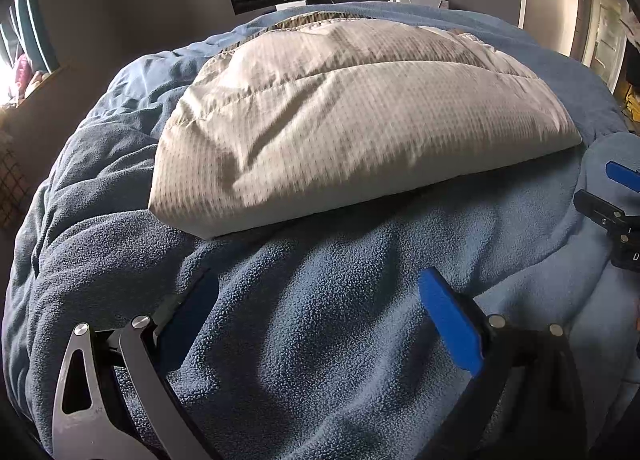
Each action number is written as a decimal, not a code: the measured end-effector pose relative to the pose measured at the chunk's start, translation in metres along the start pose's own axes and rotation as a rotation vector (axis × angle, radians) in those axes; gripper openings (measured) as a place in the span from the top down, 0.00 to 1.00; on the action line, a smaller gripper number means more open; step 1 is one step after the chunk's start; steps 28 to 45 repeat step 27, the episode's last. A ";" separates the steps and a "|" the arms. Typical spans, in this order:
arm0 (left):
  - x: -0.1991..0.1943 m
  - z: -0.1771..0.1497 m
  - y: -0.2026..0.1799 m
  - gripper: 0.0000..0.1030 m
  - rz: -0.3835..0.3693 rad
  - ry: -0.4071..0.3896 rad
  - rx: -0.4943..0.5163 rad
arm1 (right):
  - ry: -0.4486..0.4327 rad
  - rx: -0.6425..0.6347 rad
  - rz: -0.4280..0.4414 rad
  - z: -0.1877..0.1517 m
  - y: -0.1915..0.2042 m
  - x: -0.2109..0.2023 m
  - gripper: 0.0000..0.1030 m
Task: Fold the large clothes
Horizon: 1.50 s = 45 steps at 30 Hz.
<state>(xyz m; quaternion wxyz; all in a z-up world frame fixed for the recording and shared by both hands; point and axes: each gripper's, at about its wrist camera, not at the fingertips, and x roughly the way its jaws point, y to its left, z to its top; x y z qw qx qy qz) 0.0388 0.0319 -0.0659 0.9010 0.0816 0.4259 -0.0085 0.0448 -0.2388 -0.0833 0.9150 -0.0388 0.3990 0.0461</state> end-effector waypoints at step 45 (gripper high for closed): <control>0.004 0.002 0.005 0.06 -0.057 0.039 -0.017 | 0.006 -0.004 -0.006 -0.002 -0.004 0.002 0.07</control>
